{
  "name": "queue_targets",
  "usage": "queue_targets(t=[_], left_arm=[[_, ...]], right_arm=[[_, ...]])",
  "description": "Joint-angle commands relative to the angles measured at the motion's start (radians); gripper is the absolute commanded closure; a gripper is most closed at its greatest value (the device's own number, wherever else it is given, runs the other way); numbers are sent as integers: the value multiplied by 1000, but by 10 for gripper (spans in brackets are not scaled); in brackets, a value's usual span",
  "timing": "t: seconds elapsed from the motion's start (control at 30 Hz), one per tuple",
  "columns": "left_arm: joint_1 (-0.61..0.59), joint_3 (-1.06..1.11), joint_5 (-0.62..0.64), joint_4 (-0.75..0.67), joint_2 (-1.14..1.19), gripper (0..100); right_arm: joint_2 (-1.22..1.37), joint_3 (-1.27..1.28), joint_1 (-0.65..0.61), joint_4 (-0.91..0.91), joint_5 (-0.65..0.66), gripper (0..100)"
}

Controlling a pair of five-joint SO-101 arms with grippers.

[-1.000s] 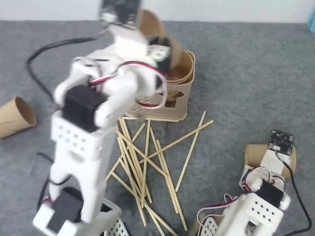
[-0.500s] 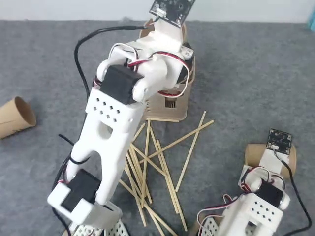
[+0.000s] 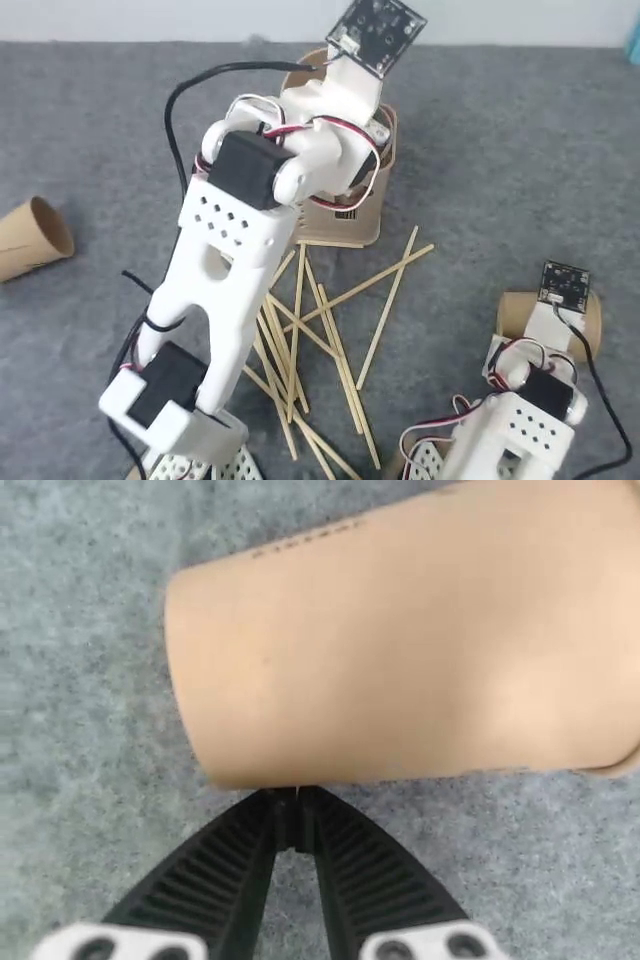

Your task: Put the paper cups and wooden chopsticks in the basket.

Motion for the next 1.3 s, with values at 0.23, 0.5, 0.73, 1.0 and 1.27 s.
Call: queue_targets(t=[0.23, 0.5, 0.73, 1.0, 1.27], left_arm=[[6, -24, -117, 2, -25, 790], [-77, -217, -115, 112, -212, 782], [-279, -67, -121, 213, -442, 832], [-509, 533, -117, 104, -753, 890], [-825, 1385, -117, -299, -1137, 915]], right_arm=[[-12, -8, -2, -25, -6, 991], [-12, -8, 1, -25, -6, 991], [-10, -6, -1, -33, -6, 991], [-10, -6, 5, -28, -6, 991], [-12, -49, 16, -28, -2, 991]])
